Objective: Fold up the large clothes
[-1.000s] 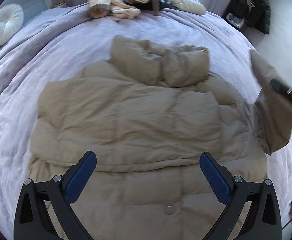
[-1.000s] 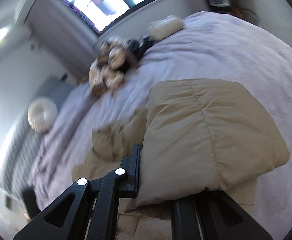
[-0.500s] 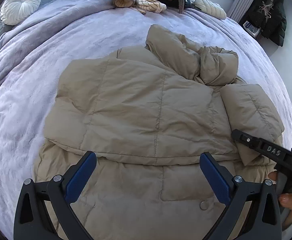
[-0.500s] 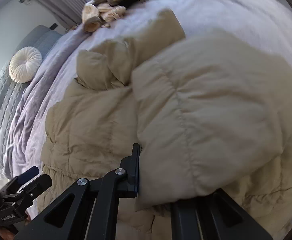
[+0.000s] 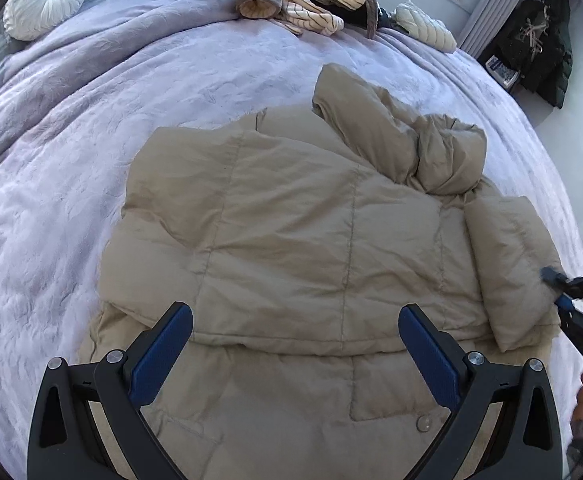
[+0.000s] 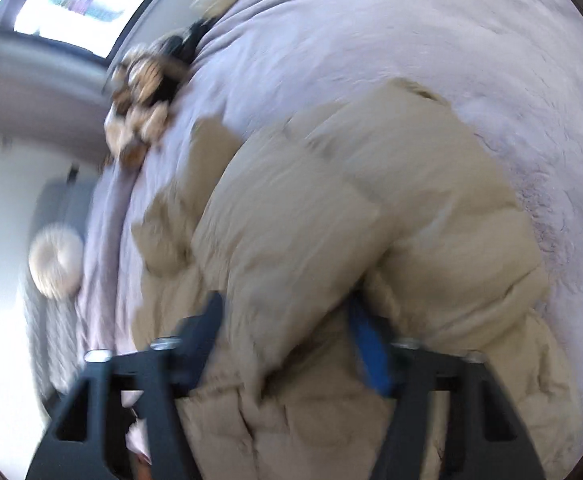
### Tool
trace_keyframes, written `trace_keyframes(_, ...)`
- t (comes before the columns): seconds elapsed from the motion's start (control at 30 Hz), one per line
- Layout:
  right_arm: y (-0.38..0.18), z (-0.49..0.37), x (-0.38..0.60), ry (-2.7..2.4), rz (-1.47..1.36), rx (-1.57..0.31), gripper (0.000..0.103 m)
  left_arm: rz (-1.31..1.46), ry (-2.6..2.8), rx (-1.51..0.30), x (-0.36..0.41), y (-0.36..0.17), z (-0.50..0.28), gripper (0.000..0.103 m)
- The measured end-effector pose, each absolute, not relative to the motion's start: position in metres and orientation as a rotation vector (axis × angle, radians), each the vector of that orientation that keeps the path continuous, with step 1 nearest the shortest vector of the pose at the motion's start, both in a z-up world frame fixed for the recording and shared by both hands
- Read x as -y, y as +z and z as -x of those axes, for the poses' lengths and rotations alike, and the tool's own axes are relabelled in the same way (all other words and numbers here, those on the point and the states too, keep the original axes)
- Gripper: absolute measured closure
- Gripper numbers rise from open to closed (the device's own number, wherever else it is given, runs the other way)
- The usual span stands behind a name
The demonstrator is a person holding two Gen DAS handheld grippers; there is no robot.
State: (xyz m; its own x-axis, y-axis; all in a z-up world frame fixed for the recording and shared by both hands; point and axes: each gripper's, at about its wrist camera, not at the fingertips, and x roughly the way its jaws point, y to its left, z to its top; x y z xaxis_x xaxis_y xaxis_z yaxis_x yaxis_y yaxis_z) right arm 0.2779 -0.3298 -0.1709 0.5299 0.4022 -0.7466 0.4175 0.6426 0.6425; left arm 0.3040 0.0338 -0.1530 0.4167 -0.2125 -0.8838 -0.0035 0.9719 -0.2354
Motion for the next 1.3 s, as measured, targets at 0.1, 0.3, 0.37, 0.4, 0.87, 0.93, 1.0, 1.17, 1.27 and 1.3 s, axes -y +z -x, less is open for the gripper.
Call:
trace_keyframes(0.1,-0.154,-0.295,0.313,0.047,-0.87,-0.996,0.094,0.302,-0.173,-1.124,-0.049,-0.15,-0.308,0.0)
trace_keyframes(0.3,-0.129,-0.332,0.217,0.245,-0.621,-0.988,0.094,0.438,-0.223,-1.086,-0.078,-0.141,-0.315,0.0)
trace_keyframes(0.37,-0.131,-0.34,0.181,0.302,-0.531,-1.011,0.093,0.463,-0.245,-1.075,-0.084,-0.139,-0.317,0.0)
trace_keyframes(0.4,-0.133,-0.34,0.17,0.319,-0.504,-1.024,0.092,0.47,-0.252,-1.076,-0.085,-0.139,-0.318,0.0)
trace_keyframes(0.87,-0.148,-0.296,0.189,0.319,-0.438,-1.195,0.03,0.623,-0.453,-1.185,-0.049,-0.166,-0.344,0.0)
trace_keyframes(0.93,-0.153,-0.279,0.23,0.245,-0.519,-1.219,0.03,0.621,-0.478,-1.205,-0.036,-0.173,-0.347,0.0)
trace_keyframes(1.0,-0.164,-0.261,0.272,0.17,-0.62,-1.246,0.03,0.61,-0.475,-1.218,-0.023,-0.179,-0.354,0.0)
trace_keyframes(1.17,-0.184,-0.226,0.356,-0.008,-0.87,-1.208,0.03,0.592,-0.451,-1.221,-0.007,-0.181,-0.368,0.049)
trace_keyframes(1.27,-0.191,-0.223,0.38,-0.069,-0.964,-1.162,0.031,0.556,-0.469,-1.185,-0.01,-0.173,-0.365,0.083)
trace_keyframes(1.3,-0.193,-0.225,0.386,-0.084,-0.991,-1.146,0.033,0.53,-0.475,-1.172,-0.013,-0.168,-0.361,0.084)
